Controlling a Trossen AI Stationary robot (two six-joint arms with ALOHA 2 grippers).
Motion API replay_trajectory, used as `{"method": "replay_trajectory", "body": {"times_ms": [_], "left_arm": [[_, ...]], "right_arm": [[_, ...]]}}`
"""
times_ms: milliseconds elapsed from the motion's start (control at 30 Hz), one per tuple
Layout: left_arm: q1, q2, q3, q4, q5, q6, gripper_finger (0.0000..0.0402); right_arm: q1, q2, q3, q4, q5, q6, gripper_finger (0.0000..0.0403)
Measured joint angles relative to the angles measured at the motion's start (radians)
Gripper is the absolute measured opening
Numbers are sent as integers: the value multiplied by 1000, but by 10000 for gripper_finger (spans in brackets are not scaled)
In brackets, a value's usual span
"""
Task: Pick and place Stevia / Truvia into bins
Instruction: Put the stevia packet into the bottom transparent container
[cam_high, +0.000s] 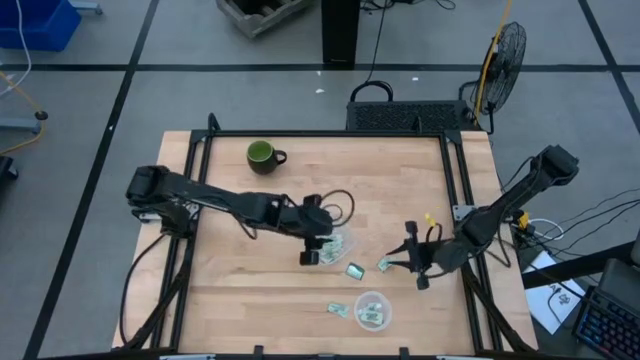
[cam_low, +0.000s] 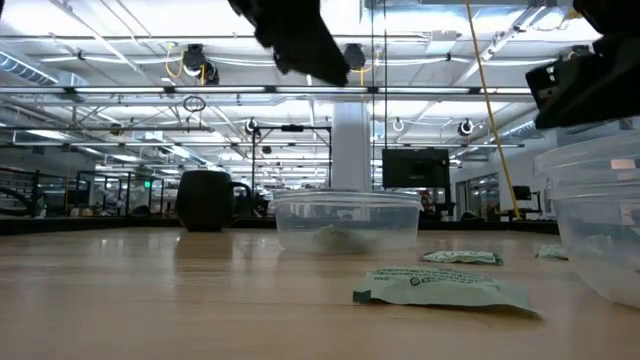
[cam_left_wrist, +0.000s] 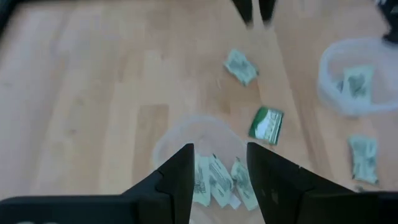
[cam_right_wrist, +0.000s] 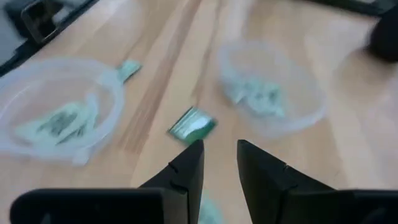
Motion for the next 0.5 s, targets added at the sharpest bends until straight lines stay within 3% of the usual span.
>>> {"method": "replay_trajectory", "body": {"times_ms": [267,500], "left_arm": [[0,-99,0,-12,-9,-54,152],[0,-98,0,-31,-10,-60,152]], "right_arm": [[8,58,0,-95,-63,16,90],[13,122,-1,-215,-88,154,90]]}}
